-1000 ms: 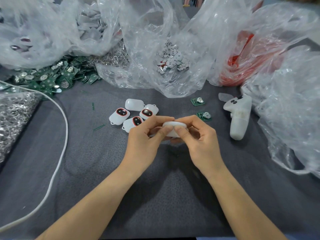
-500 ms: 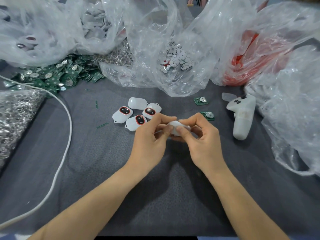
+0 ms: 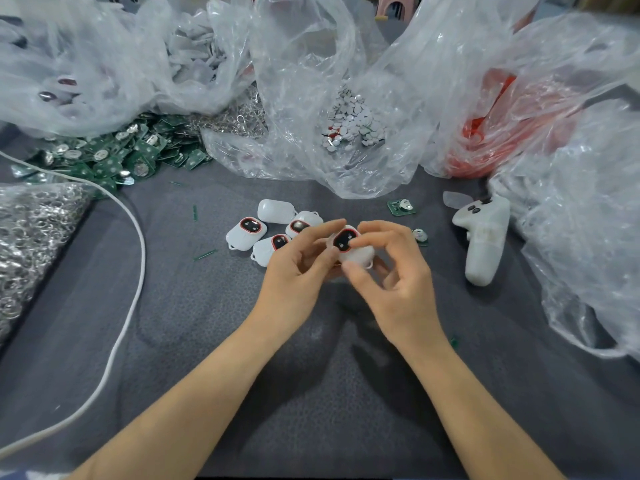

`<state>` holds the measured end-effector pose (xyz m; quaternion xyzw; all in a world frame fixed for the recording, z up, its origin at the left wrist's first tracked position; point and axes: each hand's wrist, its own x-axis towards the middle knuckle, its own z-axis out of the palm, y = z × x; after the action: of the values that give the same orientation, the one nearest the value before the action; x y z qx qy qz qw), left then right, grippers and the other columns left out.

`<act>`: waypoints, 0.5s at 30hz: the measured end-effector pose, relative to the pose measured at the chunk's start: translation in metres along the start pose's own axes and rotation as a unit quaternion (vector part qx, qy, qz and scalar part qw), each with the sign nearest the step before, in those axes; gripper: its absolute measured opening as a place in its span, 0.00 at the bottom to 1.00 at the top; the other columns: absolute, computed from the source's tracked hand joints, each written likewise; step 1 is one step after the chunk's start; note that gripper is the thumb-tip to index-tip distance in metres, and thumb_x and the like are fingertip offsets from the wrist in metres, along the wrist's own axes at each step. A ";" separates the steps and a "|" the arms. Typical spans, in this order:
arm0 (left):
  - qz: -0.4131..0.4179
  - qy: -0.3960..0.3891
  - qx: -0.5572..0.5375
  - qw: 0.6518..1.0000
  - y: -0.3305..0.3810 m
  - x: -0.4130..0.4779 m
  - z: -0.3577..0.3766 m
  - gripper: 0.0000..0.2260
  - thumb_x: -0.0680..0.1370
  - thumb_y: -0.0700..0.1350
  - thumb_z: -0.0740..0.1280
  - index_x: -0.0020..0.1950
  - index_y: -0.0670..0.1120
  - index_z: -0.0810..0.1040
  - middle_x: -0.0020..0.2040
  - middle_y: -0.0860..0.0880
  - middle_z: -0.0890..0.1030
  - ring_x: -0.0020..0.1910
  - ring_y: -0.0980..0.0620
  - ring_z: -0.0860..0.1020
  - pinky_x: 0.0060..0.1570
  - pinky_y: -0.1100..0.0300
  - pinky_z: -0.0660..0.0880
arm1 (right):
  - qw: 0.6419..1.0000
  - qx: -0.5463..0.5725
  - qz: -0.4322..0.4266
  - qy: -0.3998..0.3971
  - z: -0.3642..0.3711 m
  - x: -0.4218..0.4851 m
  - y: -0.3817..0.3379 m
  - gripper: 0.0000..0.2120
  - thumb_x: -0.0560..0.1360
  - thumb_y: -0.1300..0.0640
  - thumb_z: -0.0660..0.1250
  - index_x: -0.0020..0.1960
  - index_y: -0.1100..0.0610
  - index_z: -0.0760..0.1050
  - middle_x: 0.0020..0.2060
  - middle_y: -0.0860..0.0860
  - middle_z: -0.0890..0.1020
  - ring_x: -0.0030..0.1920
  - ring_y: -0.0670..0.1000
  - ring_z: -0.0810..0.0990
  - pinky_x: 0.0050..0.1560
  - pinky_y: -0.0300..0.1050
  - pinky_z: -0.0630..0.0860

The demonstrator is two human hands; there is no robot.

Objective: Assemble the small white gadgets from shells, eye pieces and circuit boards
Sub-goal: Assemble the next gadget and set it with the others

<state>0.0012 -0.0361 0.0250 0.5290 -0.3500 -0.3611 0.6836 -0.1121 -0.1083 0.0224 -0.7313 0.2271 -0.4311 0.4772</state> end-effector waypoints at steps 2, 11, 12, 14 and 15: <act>0.013 0.004 0.003 1.000 0.000 -0.001 0.000 0.15 0.79 0.30 0.59 0.58 0.48 0.76 0.48 0.50 0.83 0.48 0.56 0.82 0.47 0.64 0.78 | 0.997 0.043 0.060 0.018 -0.002 0.001 -0.002 0.09 0.73 0.62 0.70 0.51 0.52 0.76 0.52 0.55 0.78 0.54 0.45 0.78 0.48 0.35 0.76; 0.027 -0.005 0.034 0.999 0.001 -0.001 -0.002 0.14 0.79 0.30 0.60 0.57 0.46 0.76 0.53 0.50 0.82 0.54 0.55 0.80 0.56 0.59 0.77 | 0.982 0.078 0.174 -0.009 -0.008 0.004 -0.005 0.03 0.75 0.65 0.68 0.48 0.60 0.79 0.36 0.52 0.84 0.32 0.47 0.81 0.30 0.39 0.76; 0.026 -0.007 0.033 0.999 0.001 -0.002 -0.002 0.14 0.79 0.30 0.60 0.57 0.46 0.76 0.53 0.50 0.82 0.54 0.56 0.80 0.56 0.59 0.77 | 0.982 0.073 0.174 -0.009 -0.008 0.004 -0.005 0.03 0.75 0.65 0.68 0.48 0.61 0.79 0.37 0.52 0.84 0.32 0.46 0.80 0.30 0.38 0.76; 0.028 -0.012 0.038 0.999 0.001 -0.002 -0.002 0.14 0.79 0.30 0.60 0.57 0.46 0.76 0.53 0.50 0.82 0.54 0.56 0.80 0.56 0.60 0.77 | 0.984 0.054 0.170 -0.010 -0.008 0.003 -0.006 0.03 0.74 0.63 0.69 0.48 0.61 0.79 0.37 0.53 0.83 0.32 0.45 0.79 0.31 0.37 0.75; 0.028 -0.014 0.043 0.999 0.002 -0.002 -0.002 0.14 0.79 0.30 0.60 0.57 0.46 0.77 0.54 0.51 0.82 0.54 0.56 0.80 0.55 0.61 0.76 | 0.985 0.040 0.165 -0.010 -0.008 0.003 -0.006 0.03 0.74 0.63 0.70 0.47 0.60 0.79 0.38 0.53 0.83 0.33 0.44 0.79 0.32 0.36 0.74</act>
<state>0.0023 -0.0333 0.0260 0.5425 -0.3896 -0.3340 0.6651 -0.1176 -0.1120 0.0305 -0.6682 0.3223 -0.3475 0.5735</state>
